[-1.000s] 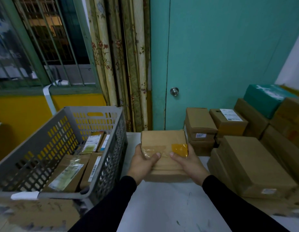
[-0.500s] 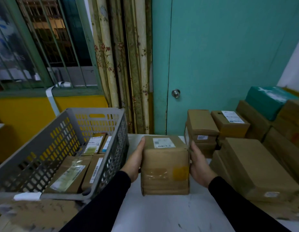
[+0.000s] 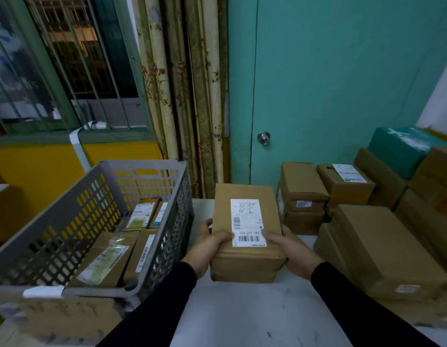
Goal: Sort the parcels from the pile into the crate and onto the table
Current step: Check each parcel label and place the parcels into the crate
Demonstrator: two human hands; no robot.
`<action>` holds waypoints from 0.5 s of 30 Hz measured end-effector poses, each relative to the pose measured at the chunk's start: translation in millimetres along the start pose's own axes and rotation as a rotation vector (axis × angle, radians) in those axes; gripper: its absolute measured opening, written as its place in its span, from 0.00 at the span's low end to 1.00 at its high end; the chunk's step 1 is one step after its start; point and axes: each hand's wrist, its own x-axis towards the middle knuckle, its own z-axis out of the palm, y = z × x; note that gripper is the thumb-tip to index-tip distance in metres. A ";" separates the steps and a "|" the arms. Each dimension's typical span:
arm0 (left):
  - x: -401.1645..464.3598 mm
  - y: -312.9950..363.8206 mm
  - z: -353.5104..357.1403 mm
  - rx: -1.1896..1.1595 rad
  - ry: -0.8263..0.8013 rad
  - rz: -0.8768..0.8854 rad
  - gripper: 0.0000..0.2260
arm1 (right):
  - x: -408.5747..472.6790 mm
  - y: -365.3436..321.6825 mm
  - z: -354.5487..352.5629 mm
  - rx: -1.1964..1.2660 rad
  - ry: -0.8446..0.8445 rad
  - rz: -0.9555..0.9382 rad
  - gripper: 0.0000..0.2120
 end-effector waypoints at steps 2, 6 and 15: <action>1.3 -5.1 2.1 0.086 -0.011 0.058 0.31 | 0.5 3.9 2.4 -0.014 -0.003 -0.013 0.28; 2.5 -10.3 0.6 0.134 0.018 0.125 0.30 | -1.2 4.9 7.0 -0.046 -0.015 -0.073 0.28; 5.0 -11.9 0.0 0.143 0.028 0.164 0.25 | -3.1 2.5 7.4 -0.070 -0.014 -0.107 0.23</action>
